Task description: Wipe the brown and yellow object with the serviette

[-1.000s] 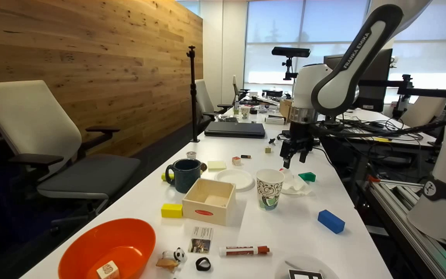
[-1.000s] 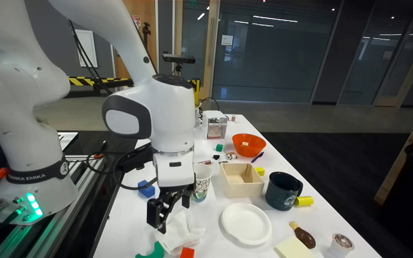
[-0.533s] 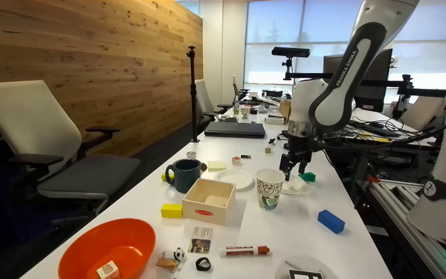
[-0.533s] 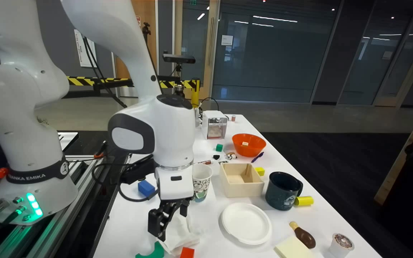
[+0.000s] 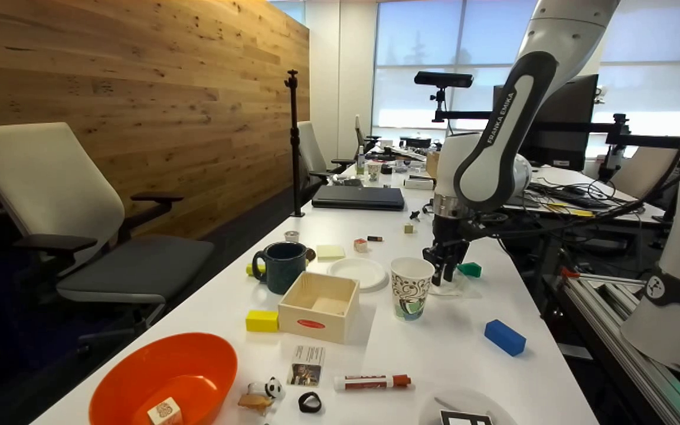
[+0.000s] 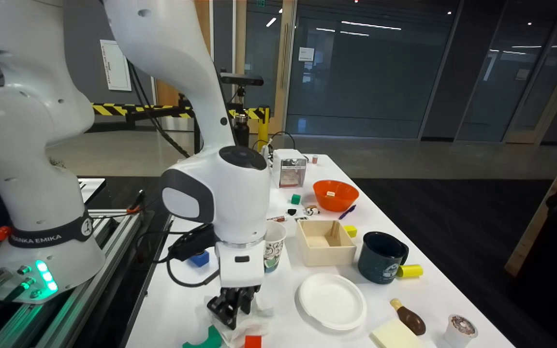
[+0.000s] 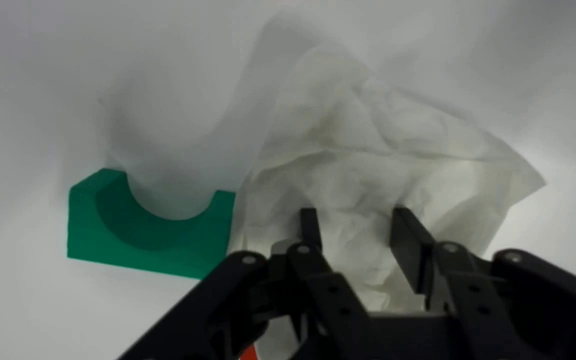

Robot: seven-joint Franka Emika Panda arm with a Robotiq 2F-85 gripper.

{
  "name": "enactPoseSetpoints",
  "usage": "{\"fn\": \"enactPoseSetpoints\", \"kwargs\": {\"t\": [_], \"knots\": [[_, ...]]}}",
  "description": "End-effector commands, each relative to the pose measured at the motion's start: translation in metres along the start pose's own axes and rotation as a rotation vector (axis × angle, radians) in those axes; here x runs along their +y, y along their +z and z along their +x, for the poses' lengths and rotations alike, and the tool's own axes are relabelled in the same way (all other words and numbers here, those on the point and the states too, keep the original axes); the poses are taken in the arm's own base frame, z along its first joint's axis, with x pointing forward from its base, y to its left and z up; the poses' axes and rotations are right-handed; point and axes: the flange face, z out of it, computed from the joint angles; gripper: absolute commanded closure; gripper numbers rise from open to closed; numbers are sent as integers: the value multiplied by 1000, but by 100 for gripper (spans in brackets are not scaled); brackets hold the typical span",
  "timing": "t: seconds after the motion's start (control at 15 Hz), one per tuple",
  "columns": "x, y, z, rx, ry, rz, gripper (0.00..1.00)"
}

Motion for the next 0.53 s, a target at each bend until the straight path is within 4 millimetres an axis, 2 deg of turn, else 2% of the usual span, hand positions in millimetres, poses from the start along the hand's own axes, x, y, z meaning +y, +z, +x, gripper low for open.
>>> {"fn": "enactPoseSetpoints", "kwargs": {"t": [0.0, 0.07, 0.13, 0.2, 0.33, 0.4, 0.47], "knots": [[2, 10, 12, 0, 0, 15, 65], [2, 11, 15, 5, -1, 16, 69], [2, 11, 16, 6, -3, 21, 66], [2, 11, 17, 7, -7, 22, 55], [2, 12, 19, 8, -11, 18, 47], [1, 13, 19, 6, -15, 17, 49], [1, 15, 19, 4, -21, 14, 74]]}}
